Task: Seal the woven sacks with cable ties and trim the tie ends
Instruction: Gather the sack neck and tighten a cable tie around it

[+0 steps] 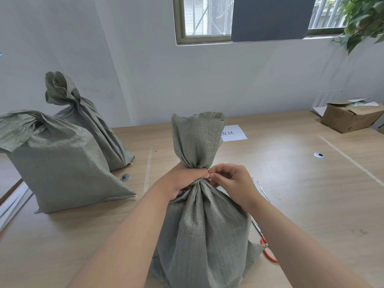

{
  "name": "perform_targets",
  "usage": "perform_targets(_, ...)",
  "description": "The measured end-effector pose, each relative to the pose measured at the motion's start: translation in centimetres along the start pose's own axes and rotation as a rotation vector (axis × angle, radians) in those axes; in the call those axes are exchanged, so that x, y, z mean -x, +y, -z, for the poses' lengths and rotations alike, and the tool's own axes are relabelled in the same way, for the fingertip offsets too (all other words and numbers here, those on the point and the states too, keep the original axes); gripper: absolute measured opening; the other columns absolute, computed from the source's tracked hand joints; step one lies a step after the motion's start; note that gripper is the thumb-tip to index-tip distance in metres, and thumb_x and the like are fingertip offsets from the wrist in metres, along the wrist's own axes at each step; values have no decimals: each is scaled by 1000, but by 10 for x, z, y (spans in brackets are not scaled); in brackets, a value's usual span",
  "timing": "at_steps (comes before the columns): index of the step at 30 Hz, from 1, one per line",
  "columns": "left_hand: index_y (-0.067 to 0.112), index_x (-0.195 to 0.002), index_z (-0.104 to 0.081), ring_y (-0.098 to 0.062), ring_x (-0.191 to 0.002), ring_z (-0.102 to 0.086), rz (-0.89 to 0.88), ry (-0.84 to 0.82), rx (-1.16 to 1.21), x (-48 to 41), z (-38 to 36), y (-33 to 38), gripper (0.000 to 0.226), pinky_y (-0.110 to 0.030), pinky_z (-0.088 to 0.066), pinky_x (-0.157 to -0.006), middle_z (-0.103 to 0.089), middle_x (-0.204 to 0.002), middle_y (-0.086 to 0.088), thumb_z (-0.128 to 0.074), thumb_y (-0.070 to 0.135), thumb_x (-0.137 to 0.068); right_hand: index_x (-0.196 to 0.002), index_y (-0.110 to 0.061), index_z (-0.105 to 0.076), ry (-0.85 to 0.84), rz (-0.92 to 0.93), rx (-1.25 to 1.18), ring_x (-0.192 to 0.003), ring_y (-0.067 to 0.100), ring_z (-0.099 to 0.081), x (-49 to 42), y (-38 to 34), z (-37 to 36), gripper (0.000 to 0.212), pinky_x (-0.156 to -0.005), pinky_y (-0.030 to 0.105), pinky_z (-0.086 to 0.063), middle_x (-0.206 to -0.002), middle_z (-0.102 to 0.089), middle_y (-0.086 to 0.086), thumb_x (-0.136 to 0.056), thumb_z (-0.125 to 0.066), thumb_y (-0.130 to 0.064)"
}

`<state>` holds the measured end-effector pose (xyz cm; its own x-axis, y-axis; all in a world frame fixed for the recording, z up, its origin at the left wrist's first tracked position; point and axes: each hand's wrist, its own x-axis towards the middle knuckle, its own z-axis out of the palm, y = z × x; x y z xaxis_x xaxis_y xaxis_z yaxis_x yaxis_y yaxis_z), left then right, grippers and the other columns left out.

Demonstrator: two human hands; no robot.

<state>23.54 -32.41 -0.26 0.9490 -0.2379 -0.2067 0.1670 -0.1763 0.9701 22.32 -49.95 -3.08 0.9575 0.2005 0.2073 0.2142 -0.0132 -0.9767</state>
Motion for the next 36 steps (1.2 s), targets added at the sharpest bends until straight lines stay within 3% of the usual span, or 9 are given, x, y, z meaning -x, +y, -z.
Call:
perform_targets(10,16,-80,-69,-22,-82,-57,-6,2,-4,0,1,-3,25,-40,-41,-76,-60,-81,-10,-73,24,-57,-84,-4,-73,19,36,-5,-66,14,-61,2,7,-2,18,-69,26,-54,-69,-67,3,-90,-63,9)
perform_targets(36,16,-81,-67,-23,-82,-52,2,1,-2,0,-2,-2,34,-40,-36,-76,-56,-82,-12,-69,27,-49,-85,-6,-74,27,32,-19,-66,16,-61,3,10,-4,16,-70,30,-54,-69,-67,4,-90,-65,7)
